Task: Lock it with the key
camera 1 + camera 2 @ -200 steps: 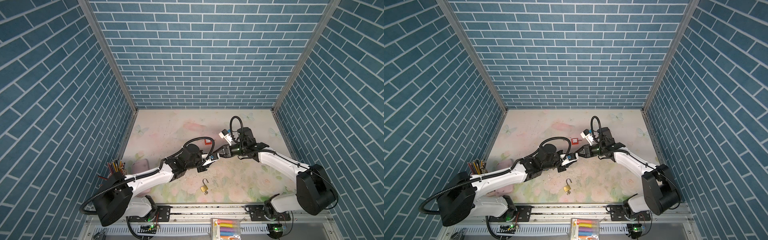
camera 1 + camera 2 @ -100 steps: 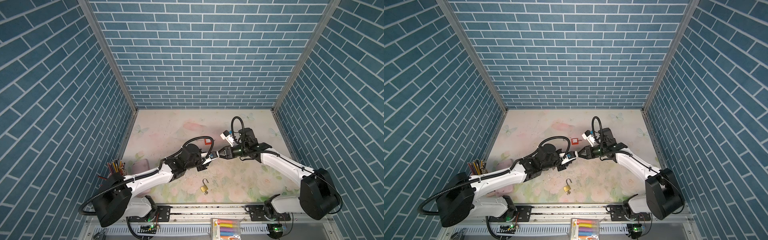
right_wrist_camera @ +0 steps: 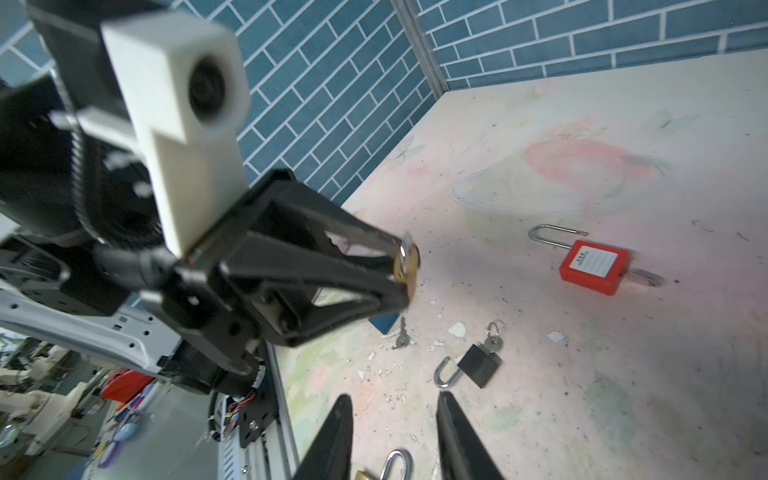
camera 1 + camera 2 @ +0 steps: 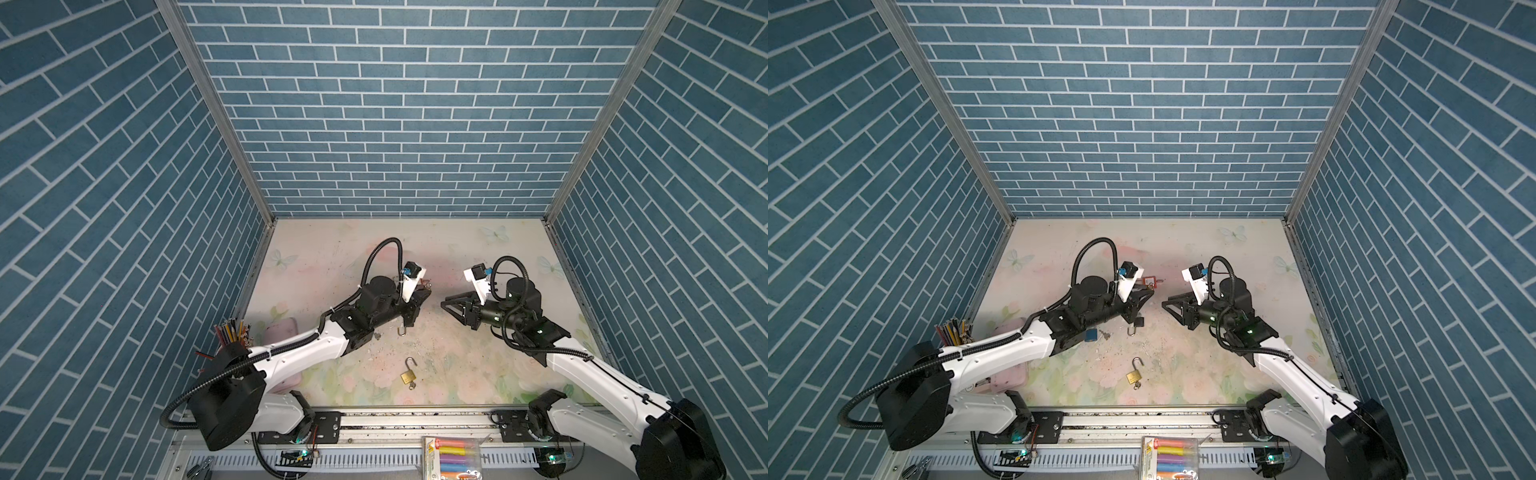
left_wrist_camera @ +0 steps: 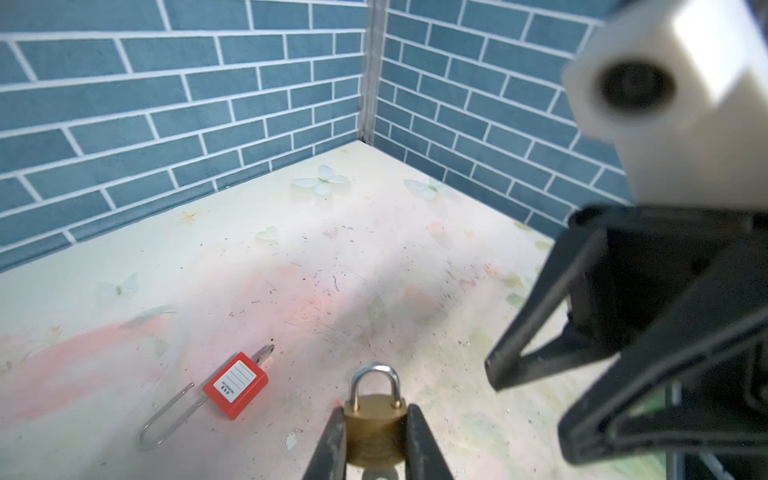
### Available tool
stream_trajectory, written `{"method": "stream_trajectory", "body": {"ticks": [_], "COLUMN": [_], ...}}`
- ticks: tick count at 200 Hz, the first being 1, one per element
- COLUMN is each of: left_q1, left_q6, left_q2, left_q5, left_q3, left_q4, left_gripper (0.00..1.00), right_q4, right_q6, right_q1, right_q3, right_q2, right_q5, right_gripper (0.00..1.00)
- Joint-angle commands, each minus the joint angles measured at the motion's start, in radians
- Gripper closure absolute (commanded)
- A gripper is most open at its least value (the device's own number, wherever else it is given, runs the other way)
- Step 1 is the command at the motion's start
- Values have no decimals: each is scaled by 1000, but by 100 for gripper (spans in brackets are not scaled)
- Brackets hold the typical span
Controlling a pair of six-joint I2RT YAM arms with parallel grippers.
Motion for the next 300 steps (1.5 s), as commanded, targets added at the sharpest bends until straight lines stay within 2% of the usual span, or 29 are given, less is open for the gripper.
{"method": "stream_trajectory", "body": {"ticks": [1,17,32,44,59,123,229,300], "left_q1": [70,114,137,148,151,157,176,187], "left_q6": [-491,-715,-869,-945,-983,-1024,-1016,-1016], "left_q2": [41,79,104,114,116,65,37,39], "left_q5": [17,82,108,101,81,-35,-49,-44], "left_q3": [27,-5,-63,-99,-108,-106,-120,-132], "left_q4": [14,42,114,157,140,35,6,12], "left_gripper": [100,100,100,100,100,100,100,100], "right_q4": [156,168,169,173,171,148,82,81], "right_q6": [43,72,84,89,94,94,15,13], "right_q1": [18,32,53,73,96,124,188,192], "right_q3": [10,46,85,114,148,220,325,383], "right_q2": [37,108,182,235,296,435,579,656], "right_q5": [56,12,-2,-3,-1,34,122,111], "right_gripper": [65,65,65,66,66,68,70,73]}}
